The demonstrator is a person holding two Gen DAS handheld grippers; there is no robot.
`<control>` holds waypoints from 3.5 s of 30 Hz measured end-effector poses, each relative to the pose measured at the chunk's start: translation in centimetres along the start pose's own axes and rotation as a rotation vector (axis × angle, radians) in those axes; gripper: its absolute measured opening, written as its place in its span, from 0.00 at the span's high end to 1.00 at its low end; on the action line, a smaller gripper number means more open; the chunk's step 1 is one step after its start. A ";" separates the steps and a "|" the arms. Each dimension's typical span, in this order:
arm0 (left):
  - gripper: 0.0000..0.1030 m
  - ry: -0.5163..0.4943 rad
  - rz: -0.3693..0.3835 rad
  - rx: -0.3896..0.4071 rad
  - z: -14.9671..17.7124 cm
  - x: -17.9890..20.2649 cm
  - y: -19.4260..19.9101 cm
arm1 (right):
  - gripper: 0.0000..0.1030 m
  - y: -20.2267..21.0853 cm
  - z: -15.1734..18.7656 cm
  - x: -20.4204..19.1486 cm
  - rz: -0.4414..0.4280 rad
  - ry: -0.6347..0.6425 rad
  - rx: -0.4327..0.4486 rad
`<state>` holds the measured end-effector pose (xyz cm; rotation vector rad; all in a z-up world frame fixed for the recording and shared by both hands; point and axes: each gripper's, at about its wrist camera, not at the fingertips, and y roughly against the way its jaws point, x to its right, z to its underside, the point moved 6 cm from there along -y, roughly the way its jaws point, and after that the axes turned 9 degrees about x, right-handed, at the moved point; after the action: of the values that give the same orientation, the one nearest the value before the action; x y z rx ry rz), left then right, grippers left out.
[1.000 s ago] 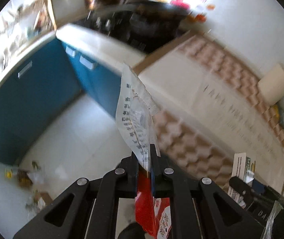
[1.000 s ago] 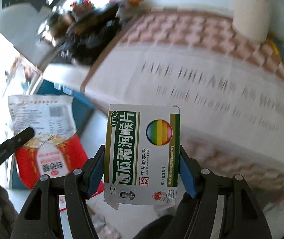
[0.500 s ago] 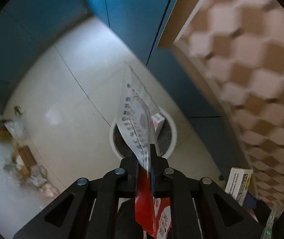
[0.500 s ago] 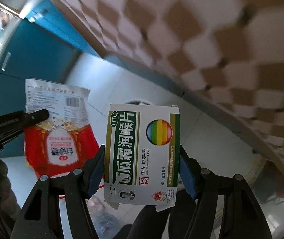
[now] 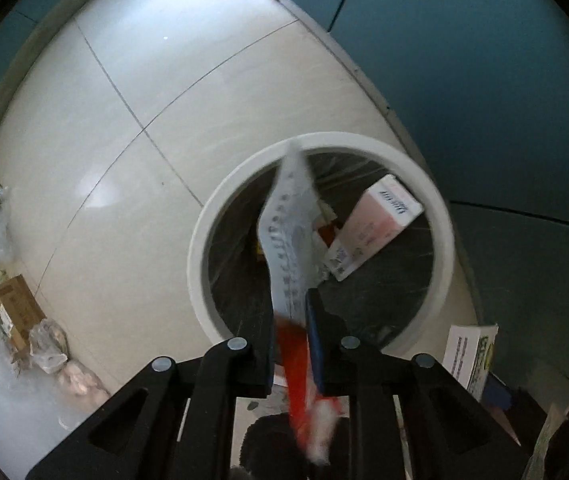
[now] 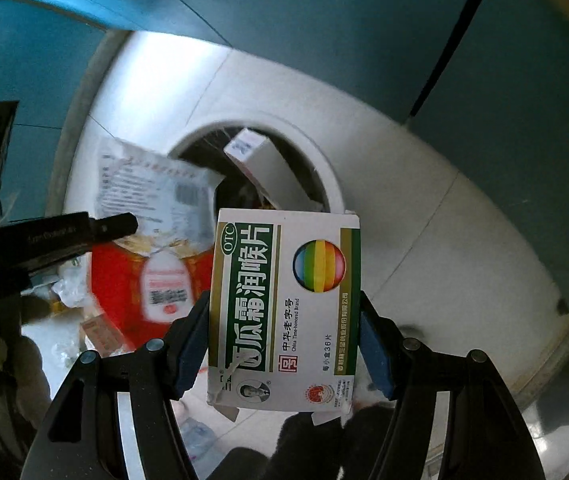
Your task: Collect trash
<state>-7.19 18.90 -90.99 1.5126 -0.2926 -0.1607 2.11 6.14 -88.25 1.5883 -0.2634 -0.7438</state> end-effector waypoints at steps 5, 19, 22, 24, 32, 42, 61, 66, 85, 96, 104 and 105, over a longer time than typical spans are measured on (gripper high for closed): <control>0.14 0.007 -0.022 0.065 0.1 -1.7 1.8 | 0.32 -3.2 -0.4 -0.7 -0.042 -0.036 -0.067; 0.03 -0.025 -0.105 0.221 2.4 -2.8 14.6 | 0.00 4.6 -1.1 -3.2 0.116 0.108 0.037; 0.03 -0.025 -0.099 0.238 4.1 -2.5 19.3 | 0.00 9.6 -0.6 -4.0 0.160 0.154 0.085; 0.03 -0.030 -0.098 0.250 5.2 -2.1 22.4 | 0.00 13.3 -0.2 -4.5 0.173 0.172 0.108; 0.03 -0.055 -0.059 0.317 10.1 0.1 35.3 | 0.00 29.5 1.7 -7.3 0.159 0.210 0.203; 0.03 -0.078 0.019 0.430 14.1 2.6 50.7 | 0.00 47.2 5.3 -11.3 0.085 0.239 0.287; 0.03 -0.087 0.280 0.538 20.4 3.4 67.4 | 0.00 68.6 11.4 -16.5 -0.121 0.337 0.382; 0.03 -0.088 0.339 0.528 21.6 3.7 68.7 | 0.00 70.3 12.5 -17.3 -0.178 0.360 0.360; 0.00 -0.059 0.365 0.560 22.9 3.3 70.1 | 0.00 71.5 13.5 -17.8 -0.243 0.409 0.301; 0.00 -0.064 0.365 0.559 23.1 2.9 70.3 | 0.00 71.7 13.9 -18.2 -0.252 0.420 0.288; 0.00 -0.068 0.365 0.558 23.1 2.3 70.5 | 0.00 71.5 14.2 -18.0 -0.259 0.425 0.281; 0.00 -0.068 0.364 0.559 23.1 2.3 70.5 | 0.00 71.5 14.2 -18.0 -0.259 0.424 0.282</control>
<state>-17.04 0.09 -19.81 1.9745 -0.7034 0.1763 -2.11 -7.46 -14.49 2.0296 0.1579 -0.5619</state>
